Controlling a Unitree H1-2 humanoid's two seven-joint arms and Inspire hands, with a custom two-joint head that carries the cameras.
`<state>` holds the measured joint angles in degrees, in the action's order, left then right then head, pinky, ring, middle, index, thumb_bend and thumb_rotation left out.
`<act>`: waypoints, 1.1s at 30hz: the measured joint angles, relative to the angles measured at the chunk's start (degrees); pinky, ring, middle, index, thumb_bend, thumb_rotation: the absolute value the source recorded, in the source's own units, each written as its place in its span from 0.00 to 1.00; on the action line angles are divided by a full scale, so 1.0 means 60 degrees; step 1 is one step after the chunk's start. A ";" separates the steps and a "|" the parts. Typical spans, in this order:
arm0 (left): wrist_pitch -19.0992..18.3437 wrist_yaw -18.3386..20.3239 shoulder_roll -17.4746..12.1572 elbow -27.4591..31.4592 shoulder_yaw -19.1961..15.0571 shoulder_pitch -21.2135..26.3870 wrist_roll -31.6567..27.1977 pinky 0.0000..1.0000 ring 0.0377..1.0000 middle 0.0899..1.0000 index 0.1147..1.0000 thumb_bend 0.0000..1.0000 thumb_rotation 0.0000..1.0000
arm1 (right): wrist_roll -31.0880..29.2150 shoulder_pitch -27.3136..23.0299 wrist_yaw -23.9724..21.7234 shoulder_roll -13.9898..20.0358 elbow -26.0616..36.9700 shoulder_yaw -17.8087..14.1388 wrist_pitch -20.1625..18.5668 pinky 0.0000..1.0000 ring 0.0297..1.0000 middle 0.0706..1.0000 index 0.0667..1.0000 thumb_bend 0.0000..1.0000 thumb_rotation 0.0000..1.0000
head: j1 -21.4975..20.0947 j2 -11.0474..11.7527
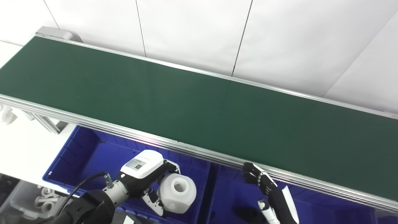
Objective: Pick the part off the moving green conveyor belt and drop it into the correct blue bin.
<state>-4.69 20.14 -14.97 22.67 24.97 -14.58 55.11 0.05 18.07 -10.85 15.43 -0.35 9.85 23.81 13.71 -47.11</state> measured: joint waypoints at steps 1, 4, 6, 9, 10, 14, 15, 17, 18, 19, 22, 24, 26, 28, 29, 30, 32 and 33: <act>0.0000 -0.0109 0.0021 -0.0004 -0.0039 -0.0011 0.0061 0.28 0.37 0.39 0.46 0.51 0.00 | 0.0003 0.0000 0.0000 -0.0008 0.0000 -0.0001 0.0000 0.74 0.77 0.80 0.82 0.85 1.00 | 0.0000 0.0000; 0.0000 -0.0441 0.0109 -0.0023 -0.0153 -0.0044 0.0112 0.26 0.33 0.37 0.46 0.51 0.00 | 0.0017 0.0001 0.0000 -0.0035 0.0000 -0.0007 0.0000 0.74 0.77 0.80 0.82 0.85 1.00 | -0.0029 0.0073; -0.0001 -0.0671 0.0207 -0.0080 -0.0190 -0.0074 0.0252 0.25 0.31 0.36 0.47 0.51 0.00 | 0.0020 0.0002 0.0000 -0.0043 0.0000 -0.0009 0.0000 0.74 0.77 0.81 0.82 0.85 1.00 | -0.0029 0.0103; -0.0007 -0.0831 0.0379 -0.0148 -0.0221 -0.0136 0.0438 0.37 0.46 0.47 0.44 0.52 0.01 | 0.0033 0.0004 0.0000 -0.0044 -0.0003 -0.0011 0.0000 0.74 0.77 0.81 0.82 0.85 1.00 | -0.0029 0.0147; -0.0007 -0.0915 0.0408 -0.0148 -0.0241 -0.0170 0.0465 0.45 0.54 0.59 0.53 0.61 0.11 | 0.0041 0.0004 0.0000 -0.0044 -0.0003 -0.0011 0.0000 0.74 0.77 0.81 0.82 0.85 1.00 | -0.0029 0.0147; -0.0007 -0.1138 0.0396 -0.0146 -0.0300 -0.0257 0.0866 0.60 0.69 0.74 0.75 0.81 0.34 | 0.0100 0.0004 0.0000 -0.0044 -0.0012 -0.0015 0.0000 0.74 0.77 0.81 0.82 0.86 1.00 | -0.0044 0.0191; -0.0007 -0.1173 0.0396 -0.0140 -0.0304 -0.0271 0.1021 0.62 0.73 0.79 0.79 0.87 0.40 | 0.0107 0.0004 0.0000 -0.0044 -0.0012 -0.0017 0.0000 0.74 0.77 0.81 0.82 0.86 1.00 | -0.0044 0.0205; -0.0008 -0.1287 0.0406 -0.0080 -0.0293 -0.0313 0.1444 0.64 0.75 0.82 0.81 0.91 0.43 | 0.0124 0.0004 0.0000 -0.0049 -0.0013 -0.0018 0.0000 0.73 0.77 0.81 0.82 0.85 1.00 | -0.0059 0.0191; -0.0008 -0.1331 0.0410 -0.0021 -0.0290 -0.0337 0.1589 0.64 0.76 0.82 0.81 0.93 0.44 | 0.0126 0.0005 0.0000 -0.0056 -0.0015 -0.0019 0.0000 0.73 0.77 0.81 0.82 0.85 1.00 | -0.0059 0.0191; -0.0008 -0.1344 0.0411 0.0037 -0.0291 -0.0358 0.1685 0.65 0.76 0.82 0.81 0.94 0.45 | 0.0126 0.0005 0.0000 -0.0066 -0.0018 -0.0019 0.0000 0.73 0.77 0.81 0.82 0.85 1.00 | -0.0073 0.0191; -0.0007 -0.1354 0.0421 0.0070 -0.0296 -0.0397 0.1735 0.64 0.76 0.83 0.81 0.96 0.45 | 0.0128 0.0003 0.0000 -0.0100 -0.0019 -0.0019 0.0000 0.73 0.77 0.81 0.82 0.85 1.00 | -0.0073 0.0205; -0.0007 -0.1354 0.0420 0.0070 -0.0297 -0.0418 0.1732 0.64 0.76 0.82 0.81 0.96 0.46 | 0.0149 0.0005 0.0000 -0.0109 -0.0019 -0.0019 0.0000 0.73 0.77 0.81 0.82 0.86 1.00 | -0.0073 0.0205; -0.0006 -0.1354 0.0418 0.0070 -0.0297 -0.0418 0.1729 0.63 0.75 0.82 0.81 0.97 0.47 | 0.0165 0.0004 0.0000 -0.0108 -0.0019 -0.0020 0.0000 0.74 0.77 0.81 0.82 0.86 1.00 | -0.0073 0.0220; -0.0006 -0.1354 0.0418 0.0071 -0.0296 -0.0418 0.1726 0.63 0.75 0.82 0.81 0.97 0.48 | 0.0165 0.0003 0.0000 -0.0108 -0.0025 -0.0020 0.0000 0.74 0.77 0.81 0.82 0.85 1.00 | -0.0088 0.0220; -0.0006 -0.1354 0.0418 0.0071 -0.0296 -0.0418 0.1723 0.63 0.75 0.82 0.81 0.97 0.48 | 0.0165 0.0003 -0.0001 -0.0108 -0.0034 -0.0020 0.0000 0.74 0.77 0.81 0.82 0.85 1.00 | -0.0088 0.0220; -0.0005 -0.1354 0.0417 0.0071 -0.0296 -0.0418 0.1708 0.63 0.75 0.82 0.82 0.96 0.47 | 0.0166 0.0003 -0.0001 -0.0108 -0.0040 -0.0020 0.0000 0.74 0.77 0.81 0.82 0.85 1.00 | -0.0103 0.0220; -0.0004 -0.1353 0.0413 0.0071 -0.0296 -0.0417 0.1686 0.62 0.75 0.82 0.82 0.96 0.47 | 0.0176 0.0002 0.0000 -0.0109 -0.0050 -0.0023 0.0000 0.73 0.77 0.81 0.82 0.85 1.00 | -0.0132 0.0206; -0.0003 -0.1353 0.0413 0.0074 -0.0297 -0.0417 0.1672 0.62 0.75 0.81 0.82 0.95 0.47 | 0.0189 0.0003 0.0000 -0.0110 -0.0050 -0.0025 0.0000 0.73 0.77 0.81 0.82 0.86 1.00 | -0.0132 0.0205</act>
<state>-4.71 12.02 -12.50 23.11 23.19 -17.08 65.15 1.18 18.09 -10.85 14.77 -0.66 9.70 23.81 12.92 -45.88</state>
